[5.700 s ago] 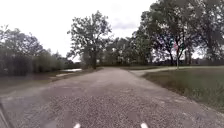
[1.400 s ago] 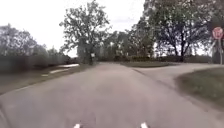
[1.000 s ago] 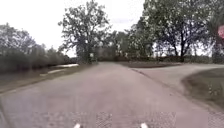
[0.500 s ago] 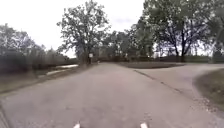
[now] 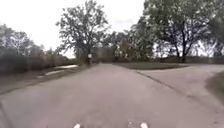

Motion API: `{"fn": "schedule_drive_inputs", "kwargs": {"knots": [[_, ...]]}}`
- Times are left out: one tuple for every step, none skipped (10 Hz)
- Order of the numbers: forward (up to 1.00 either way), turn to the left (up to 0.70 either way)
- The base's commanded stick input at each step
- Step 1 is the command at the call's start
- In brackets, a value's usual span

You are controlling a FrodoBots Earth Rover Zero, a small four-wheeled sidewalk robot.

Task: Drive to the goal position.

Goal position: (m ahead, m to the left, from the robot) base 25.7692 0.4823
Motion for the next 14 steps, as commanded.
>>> {"fn": "schedule_drive_inputs", "kwargs": {"knots": [[1.00, 0.00], [1.00, 0.00], [1.00, 0.00], [1.00, 0.00], [1.00, 0.00], [1.00, 0.00], [1.00, 0.00], [1.00, 0.00], [1.00, 0.00], [1.00, 0.00], [1.00, 0.00], [1.00, 0.00], [1.00, 0.00], [1.00, 0.00]]}}
